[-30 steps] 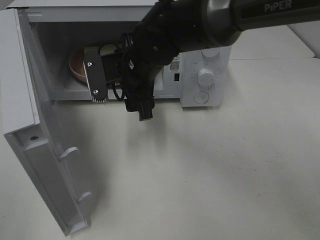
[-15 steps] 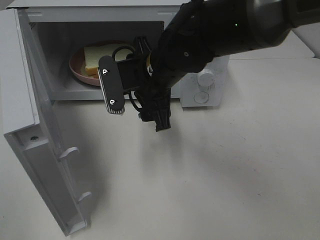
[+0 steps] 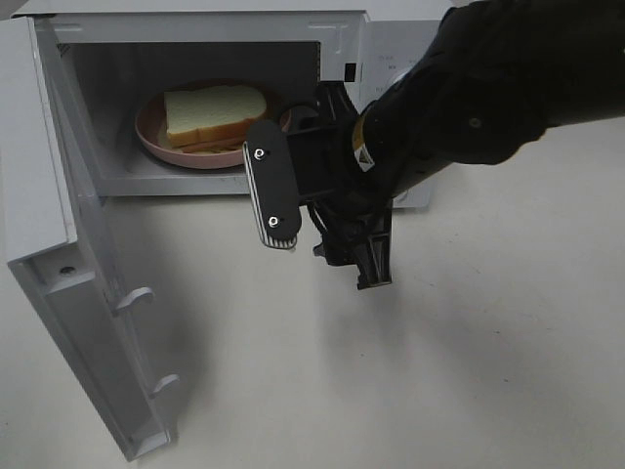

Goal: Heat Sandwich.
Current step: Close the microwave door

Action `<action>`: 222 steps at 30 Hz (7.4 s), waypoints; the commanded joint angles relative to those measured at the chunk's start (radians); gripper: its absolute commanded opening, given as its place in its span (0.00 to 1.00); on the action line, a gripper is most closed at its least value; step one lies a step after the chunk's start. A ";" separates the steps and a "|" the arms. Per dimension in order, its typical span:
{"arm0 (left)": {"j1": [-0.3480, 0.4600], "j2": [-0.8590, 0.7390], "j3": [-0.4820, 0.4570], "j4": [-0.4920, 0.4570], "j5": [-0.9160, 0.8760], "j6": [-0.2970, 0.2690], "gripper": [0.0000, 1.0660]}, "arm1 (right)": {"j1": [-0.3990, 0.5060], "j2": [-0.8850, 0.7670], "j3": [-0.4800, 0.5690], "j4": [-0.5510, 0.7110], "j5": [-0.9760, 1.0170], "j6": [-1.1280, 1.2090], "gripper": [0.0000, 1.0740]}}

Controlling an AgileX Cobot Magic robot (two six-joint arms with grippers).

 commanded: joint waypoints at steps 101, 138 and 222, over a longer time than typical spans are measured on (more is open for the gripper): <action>0.001 -0.015 0.002 0.000 -0.008 -0.004 0.92 | -0.648 -1.556 0.519 0.316 0.736 0.890 0.71; 0.001 -0.015 0.002 -0.001 -0.008 -0.004 0.92 | -0.732 -1.722 0.519 0.320 0.735 0.886 0.69; 0.001 0.637 0.220 -0.019 -1.094 0.135 0.00 | -0.732 -1.722 0.519 0.321 0.735 0.887 0.69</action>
